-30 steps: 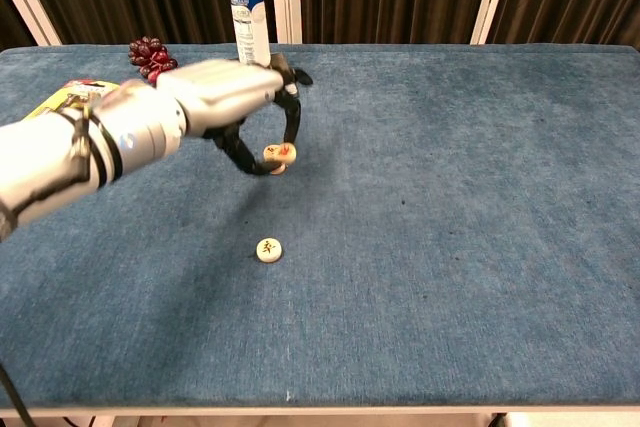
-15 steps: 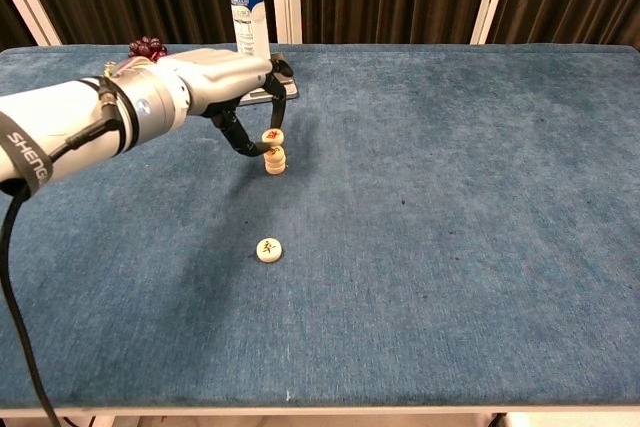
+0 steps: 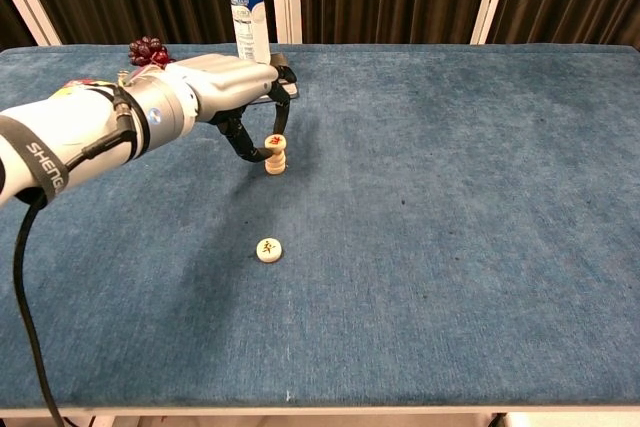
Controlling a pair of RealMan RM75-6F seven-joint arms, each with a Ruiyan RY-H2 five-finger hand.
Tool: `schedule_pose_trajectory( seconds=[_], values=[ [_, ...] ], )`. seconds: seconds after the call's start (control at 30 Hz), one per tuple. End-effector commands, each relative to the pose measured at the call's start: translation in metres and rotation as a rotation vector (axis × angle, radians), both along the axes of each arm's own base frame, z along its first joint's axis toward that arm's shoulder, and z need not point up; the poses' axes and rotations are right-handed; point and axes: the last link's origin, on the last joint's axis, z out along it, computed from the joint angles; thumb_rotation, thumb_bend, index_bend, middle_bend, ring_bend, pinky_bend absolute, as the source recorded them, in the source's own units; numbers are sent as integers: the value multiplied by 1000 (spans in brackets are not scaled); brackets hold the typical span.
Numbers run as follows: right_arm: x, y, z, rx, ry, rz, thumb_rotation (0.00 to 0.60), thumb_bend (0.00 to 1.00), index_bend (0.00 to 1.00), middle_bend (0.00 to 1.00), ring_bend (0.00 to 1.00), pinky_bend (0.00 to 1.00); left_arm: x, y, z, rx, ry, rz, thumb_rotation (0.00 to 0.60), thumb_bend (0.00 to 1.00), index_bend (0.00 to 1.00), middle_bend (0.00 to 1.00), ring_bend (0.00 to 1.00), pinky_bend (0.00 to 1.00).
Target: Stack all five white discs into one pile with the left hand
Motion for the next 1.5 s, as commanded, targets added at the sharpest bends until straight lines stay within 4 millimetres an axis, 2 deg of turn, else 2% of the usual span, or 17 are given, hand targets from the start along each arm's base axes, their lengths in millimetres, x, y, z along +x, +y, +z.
schedule_pose_trajectory(
  seconds=[0.03, 0.7, 1.17, 1.33, 1.5],
  values=[
    [0, 0, 0, 1, 0, 0, 600, 128, 0, 0, 0, 0, 0, 0, 0, 2, 3, 0, 600, 388, 485, 0, 0, 0],
    [-1, 0, 0, 1, -4, -3, 600, 128, 0, 0, 0, 0, -1, 0, -1, 3, 23, 1, 600, 362, 415, 0, 0, 0],
    [0, 0, 1, -1, -3, 2, 600, 128, 0, 0, 0, 0, -5, -3, 1, 9, 17, -1, 600, 353, 414, 0, 0, 0],
    [0, -1, 0, 2, -5, 4, 600, 128, 0, 0, 0, 0, 1, -11, 16, 32, -57, -39, 600, 350, 389, 0, 0, 0],
    [1, -2, 0, 3, -5, 13, 600, 127, 0, 0, 0, 0, 0, -40, 41, 37, -101, -153, 600, 312, 389, 0, 0, 0]
  ],
)
